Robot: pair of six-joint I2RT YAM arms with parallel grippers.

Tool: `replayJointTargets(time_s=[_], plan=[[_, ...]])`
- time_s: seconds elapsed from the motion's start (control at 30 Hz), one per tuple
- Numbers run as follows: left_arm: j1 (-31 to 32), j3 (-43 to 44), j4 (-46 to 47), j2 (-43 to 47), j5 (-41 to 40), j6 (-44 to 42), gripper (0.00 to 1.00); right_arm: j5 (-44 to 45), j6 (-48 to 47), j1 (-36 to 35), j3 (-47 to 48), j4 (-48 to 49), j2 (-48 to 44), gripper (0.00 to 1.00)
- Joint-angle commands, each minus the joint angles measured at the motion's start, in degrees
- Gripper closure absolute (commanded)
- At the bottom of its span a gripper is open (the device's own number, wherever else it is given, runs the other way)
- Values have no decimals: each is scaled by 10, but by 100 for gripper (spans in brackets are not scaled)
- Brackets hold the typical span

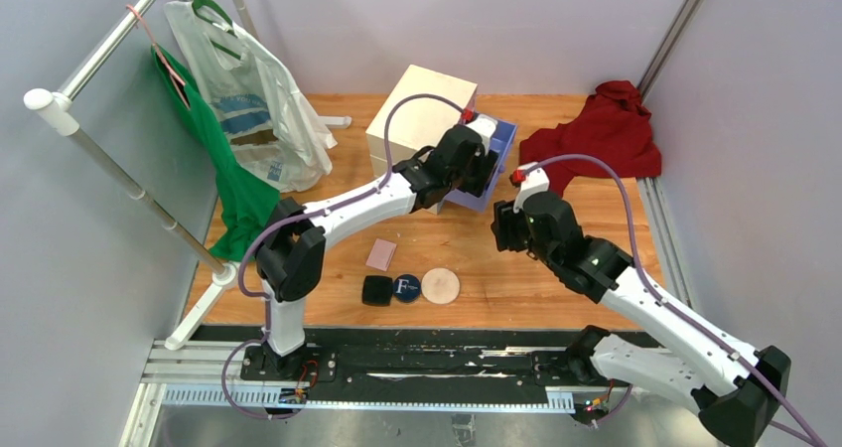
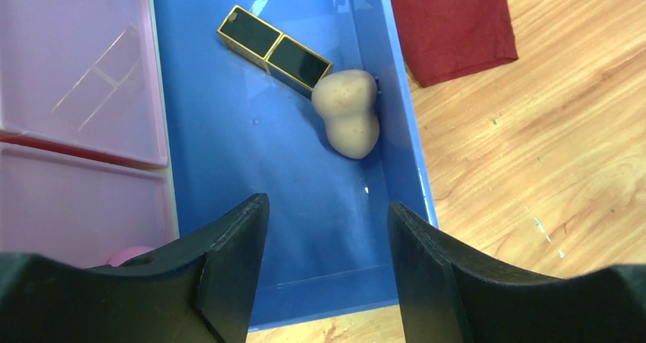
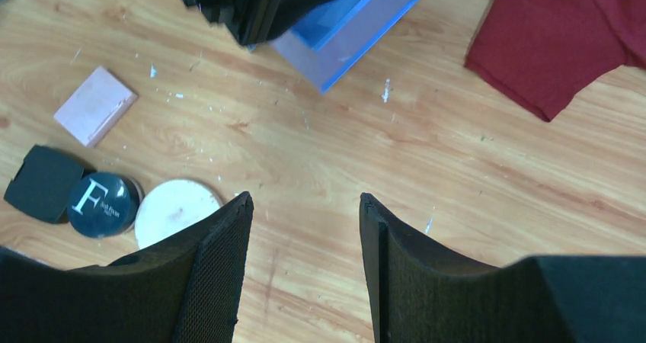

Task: Organize the makeup
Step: Place the makeup tool in the drawer.

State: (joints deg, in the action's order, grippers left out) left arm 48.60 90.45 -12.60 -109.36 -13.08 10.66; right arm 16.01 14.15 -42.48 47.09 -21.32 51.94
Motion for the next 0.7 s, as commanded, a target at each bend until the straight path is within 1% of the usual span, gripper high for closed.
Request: replayJointTargets(time_s=[0.0,0.23,0.33,0.43,0.67], plan=[[-2,14,11,57,24,-13,37,1,14,-30,-34,-8,-36,47],[7,-21,49,151,67,-1,35,-21,26,-70,-87,6,-55,47],[18,-44,50,196,57,-1,34,-35,32,-85,-106,28,-46,47],[26,-98,48,252,34,11,33,-58,40,-98,-123,68,-22,48],[28,-289,46,376,-18,69,31,-109,57,-106,-146,157,61,48]])
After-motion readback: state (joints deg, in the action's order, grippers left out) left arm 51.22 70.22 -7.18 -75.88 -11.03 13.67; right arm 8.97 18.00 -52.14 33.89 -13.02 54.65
